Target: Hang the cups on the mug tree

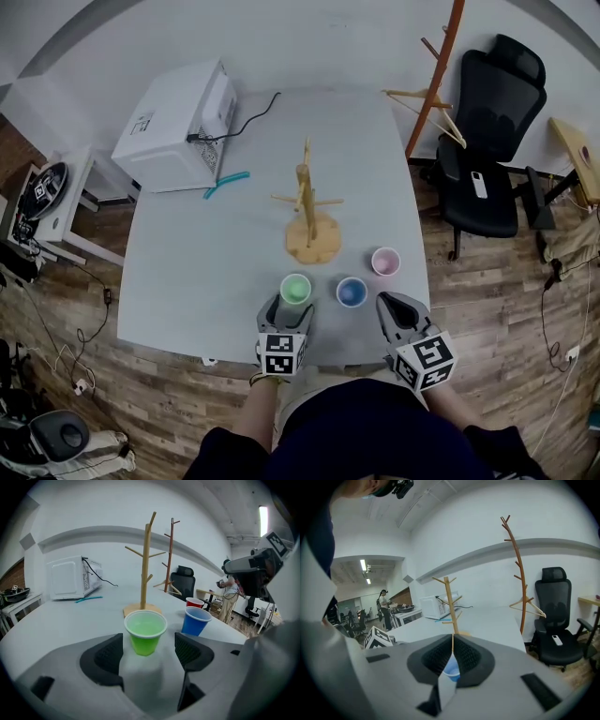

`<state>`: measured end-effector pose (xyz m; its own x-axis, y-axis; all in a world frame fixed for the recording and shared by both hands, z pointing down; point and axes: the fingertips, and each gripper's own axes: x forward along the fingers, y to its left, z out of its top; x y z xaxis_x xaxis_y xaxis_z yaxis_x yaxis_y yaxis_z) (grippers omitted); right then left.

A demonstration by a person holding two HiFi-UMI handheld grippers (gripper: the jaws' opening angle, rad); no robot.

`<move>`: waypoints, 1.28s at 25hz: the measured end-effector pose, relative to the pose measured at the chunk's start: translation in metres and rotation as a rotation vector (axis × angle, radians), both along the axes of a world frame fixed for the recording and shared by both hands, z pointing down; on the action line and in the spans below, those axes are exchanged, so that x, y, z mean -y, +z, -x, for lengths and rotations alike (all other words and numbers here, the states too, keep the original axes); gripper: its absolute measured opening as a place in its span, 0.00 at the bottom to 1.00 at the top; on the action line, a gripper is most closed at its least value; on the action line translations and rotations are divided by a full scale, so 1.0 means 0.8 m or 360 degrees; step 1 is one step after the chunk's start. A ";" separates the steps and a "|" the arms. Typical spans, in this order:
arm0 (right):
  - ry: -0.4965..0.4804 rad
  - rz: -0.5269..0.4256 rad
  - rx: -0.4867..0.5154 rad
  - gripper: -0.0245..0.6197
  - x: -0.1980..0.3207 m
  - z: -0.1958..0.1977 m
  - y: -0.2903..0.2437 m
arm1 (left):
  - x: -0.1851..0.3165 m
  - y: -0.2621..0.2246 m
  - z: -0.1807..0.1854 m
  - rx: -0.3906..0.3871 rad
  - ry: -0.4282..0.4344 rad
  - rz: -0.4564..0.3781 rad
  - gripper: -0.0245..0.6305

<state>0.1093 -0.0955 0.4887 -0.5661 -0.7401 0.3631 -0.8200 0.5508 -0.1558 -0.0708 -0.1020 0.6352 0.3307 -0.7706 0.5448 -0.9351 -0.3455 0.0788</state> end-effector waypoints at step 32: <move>0.0255 0.0019 -0.0020 0.09 -0.021 -0.019 0.007 | 0.031 0.052 -0.009 0.0050 0.0299 0.0105 0.46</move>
